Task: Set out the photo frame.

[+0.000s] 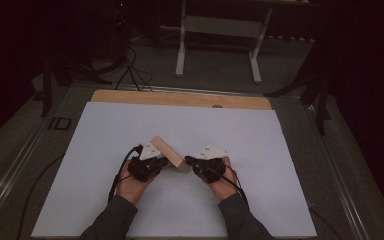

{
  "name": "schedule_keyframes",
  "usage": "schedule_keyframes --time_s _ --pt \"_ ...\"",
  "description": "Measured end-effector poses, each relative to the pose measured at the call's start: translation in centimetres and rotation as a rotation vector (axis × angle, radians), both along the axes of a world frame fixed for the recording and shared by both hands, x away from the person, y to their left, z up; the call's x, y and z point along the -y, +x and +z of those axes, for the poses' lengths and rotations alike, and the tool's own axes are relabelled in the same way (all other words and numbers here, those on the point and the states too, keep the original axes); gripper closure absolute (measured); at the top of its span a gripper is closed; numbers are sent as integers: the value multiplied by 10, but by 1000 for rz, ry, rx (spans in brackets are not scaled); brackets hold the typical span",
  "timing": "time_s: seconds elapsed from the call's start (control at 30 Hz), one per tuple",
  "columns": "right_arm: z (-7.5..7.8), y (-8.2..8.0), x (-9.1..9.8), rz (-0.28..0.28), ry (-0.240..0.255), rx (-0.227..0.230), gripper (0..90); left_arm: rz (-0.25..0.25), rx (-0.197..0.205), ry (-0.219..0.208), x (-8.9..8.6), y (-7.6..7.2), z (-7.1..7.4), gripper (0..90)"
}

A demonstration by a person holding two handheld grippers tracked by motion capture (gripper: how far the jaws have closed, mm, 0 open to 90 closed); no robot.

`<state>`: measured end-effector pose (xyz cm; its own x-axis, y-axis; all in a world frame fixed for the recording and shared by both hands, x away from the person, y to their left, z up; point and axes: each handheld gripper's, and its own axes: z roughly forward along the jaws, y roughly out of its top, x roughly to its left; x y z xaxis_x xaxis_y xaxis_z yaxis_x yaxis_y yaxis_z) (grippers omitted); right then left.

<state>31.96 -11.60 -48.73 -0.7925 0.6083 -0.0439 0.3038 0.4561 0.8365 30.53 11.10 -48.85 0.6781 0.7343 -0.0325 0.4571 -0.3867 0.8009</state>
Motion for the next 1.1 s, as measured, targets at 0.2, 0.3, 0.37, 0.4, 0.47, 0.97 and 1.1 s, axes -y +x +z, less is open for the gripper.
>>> schedule_keyframes --time_s 0.2,0.3,0.37,0.4,0.47,0.97,1.1 --pt "0 -2 0 11 -5 4 899 1 -7 -7 -1 2 -1 894" --pt "0 -4 -2 19 -1 1 899 5 -11 -7 -1 3 -2 894" --pt "0 -5 -4 23 -4 2 898 5 -12 -4 -1 4 -3 894" --pt "0 -5 -4 24 -3 2 899 6 -14 -5 -1 4 -3 894" --pt "0 -6 -5 28 -3 -1 899 6 -13 -2 -1 4 -4 894" --pt "-1 -12 -12 54 -7 -5 899 6 -31 -40 -7 12 -7 896" --pt "-1 -13 -14 60 -8 -3 899 -6 -36 -58 -10 16 -9 896"
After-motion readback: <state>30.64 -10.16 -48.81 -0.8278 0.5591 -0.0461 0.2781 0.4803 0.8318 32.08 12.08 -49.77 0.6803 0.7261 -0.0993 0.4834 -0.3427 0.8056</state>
